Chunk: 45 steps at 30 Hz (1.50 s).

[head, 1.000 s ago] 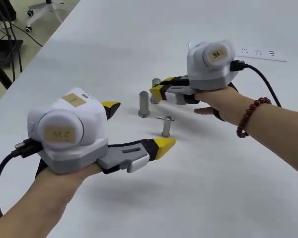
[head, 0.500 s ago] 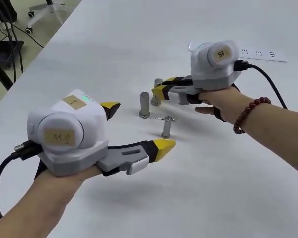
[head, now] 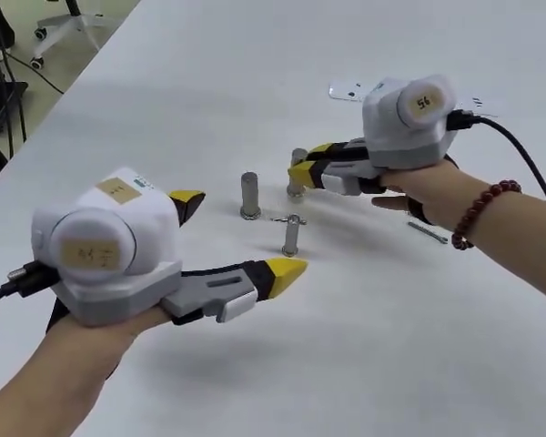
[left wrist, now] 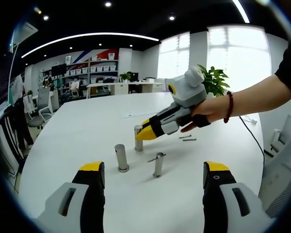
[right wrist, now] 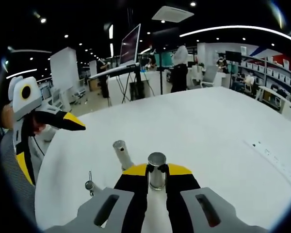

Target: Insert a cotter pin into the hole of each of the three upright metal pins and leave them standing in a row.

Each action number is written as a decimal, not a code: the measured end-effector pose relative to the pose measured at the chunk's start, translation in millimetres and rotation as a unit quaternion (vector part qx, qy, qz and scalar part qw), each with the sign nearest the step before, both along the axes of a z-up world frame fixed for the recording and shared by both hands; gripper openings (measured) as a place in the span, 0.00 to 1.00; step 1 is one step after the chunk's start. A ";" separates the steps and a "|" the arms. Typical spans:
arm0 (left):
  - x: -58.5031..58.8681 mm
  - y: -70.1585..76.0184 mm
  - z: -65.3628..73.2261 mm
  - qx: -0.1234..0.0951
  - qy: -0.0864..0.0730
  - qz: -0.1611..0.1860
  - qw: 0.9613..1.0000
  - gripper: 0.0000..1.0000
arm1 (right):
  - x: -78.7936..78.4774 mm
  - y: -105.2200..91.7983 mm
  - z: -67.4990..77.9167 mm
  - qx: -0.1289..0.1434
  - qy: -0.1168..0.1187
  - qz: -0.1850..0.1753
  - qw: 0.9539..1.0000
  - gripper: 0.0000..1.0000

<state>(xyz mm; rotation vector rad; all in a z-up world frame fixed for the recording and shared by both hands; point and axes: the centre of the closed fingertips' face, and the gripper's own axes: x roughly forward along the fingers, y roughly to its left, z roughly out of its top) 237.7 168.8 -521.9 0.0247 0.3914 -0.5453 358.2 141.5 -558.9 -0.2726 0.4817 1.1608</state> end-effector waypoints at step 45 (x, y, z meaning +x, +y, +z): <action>-26.3 -9.8 8.4 -0.001 -0.003 -0.019 1.000 0.81 | -103.1 -80.0 -9.6 -0.014 0.016 0.024 0.999 0.08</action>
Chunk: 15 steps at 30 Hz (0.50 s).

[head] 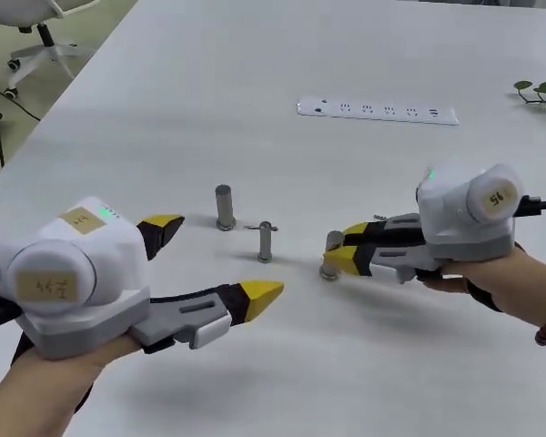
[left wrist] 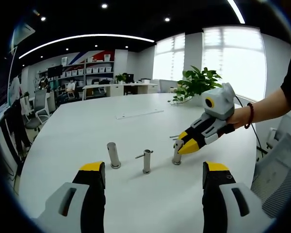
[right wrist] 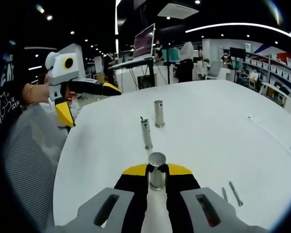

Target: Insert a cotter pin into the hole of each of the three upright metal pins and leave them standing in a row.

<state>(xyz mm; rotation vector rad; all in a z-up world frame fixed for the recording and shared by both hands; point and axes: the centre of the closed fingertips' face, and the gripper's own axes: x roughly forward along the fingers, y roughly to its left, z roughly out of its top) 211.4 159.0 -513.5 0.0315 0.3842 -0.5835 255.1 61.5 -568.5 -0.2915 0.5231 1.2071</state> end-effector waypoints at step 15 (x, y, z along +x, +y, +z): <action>-3.7 -2.3 -3.4 0.006 0.007 -0.009 1.000 0.81 | -4.4 -1.1 -1.2 -0.012 -0.012 0.037 0.999 0.08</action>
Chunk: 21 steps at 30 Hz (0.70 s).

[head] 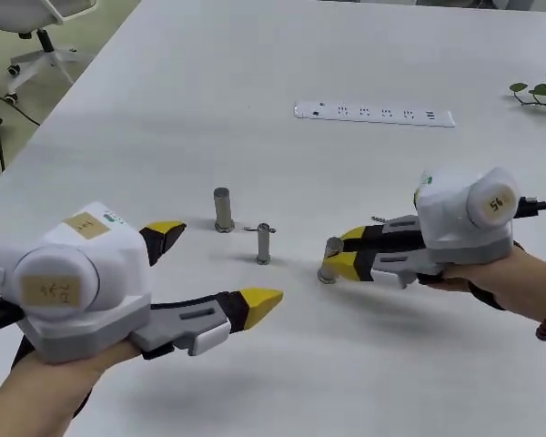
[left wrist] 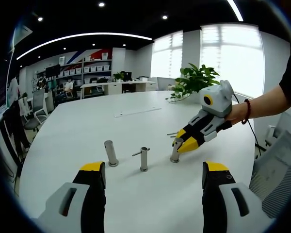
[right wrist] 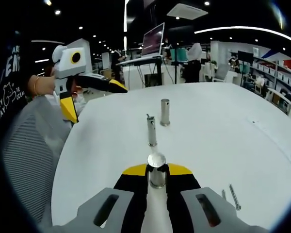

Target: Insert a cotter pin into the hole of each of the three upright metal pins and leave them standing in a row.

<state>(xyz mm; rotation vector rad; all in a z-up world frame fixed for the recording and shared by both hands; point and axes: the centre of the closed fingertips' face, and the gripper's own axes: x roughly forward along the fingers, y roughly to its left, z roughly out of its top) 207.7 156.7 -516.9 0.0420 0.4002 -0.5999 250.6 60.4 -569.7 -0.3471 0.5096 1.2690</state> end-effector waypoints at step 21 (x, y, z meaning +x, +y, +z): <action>-1.5 -2.0 -0.2 0.003 0.003 -0.005 1.000 0.83 | -5.8 -7.3 3.9 0.000 0.017 0.007 1.000 0.15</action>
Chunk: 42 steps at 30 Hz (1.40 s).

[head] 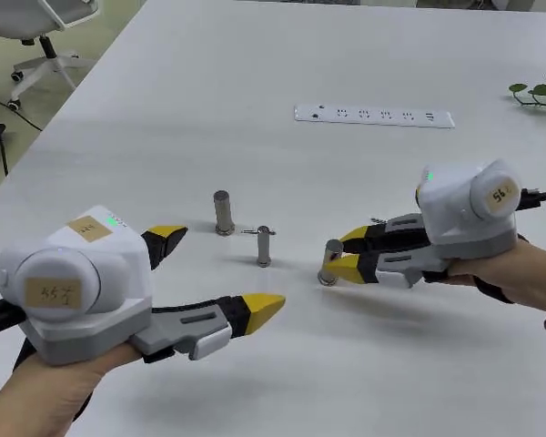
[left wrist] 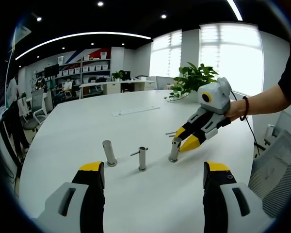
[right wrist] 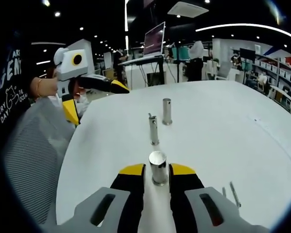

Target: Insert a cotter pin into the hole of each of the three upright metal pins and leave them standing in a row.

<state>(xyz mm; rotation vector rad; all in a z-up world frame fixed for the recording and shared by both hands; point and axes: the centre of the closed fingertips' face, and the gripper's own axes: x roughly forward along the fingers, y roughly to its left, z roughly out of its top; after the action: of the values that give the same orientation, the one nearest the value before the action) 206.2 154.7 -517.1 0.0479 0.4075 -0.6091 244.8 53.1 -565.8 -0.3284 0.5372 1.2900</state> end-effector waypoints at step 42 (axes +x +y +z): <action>6.4 -3.7 0.9 0.004 -0.006 -0.006 1.000 0.93 | 56.5 -88.9 -25.9 -0.193 0.060 -0.116 0.972 0.21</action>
<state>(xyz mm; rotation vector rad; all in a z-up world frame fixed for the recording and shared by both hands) 212.6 151.0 -516.2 0.0628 0.3978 -0.6184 301.3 -35.8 -591.7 -0.4964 0.9065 0.9782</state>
